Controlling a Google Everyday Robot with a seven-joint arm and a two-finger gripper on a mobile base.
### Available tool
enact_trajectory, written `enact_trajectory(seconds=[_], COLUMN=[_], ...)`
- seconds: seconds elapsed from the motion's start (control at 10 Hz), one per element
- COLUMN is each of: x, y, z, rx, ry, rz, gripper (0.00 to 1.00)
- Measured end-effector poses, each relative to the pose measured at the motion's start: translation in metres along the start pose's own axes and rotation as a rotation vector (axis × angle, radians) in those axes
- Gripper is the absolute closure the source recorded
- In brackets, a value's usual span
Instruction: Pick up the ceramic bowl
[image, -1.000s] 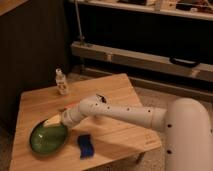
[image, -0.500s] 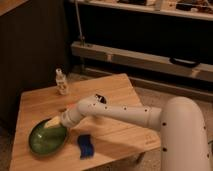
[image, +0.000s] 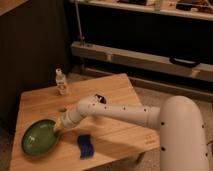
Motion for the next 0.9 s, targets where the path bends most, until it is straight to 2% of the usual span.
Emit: enact_trajectory(seconds=[0.4, 0.5, 0.7, 0.9], x=[-0.0007, -0.0005, -0.0018, -0.0022], y=[0.0054, 0.0054, 0.0044, 0.0025], z=[0.0032, 0.0025, 0.0013, -0.0004], rx=[-0.031, -0.030, -0.012, -0.001], ry=[-0.003, -0.002, -0.010, -0.015], rz=[0.011, 0.014, 0.019, 0.027], gripper=[0.67, 0.70, 0.87, 0.88])
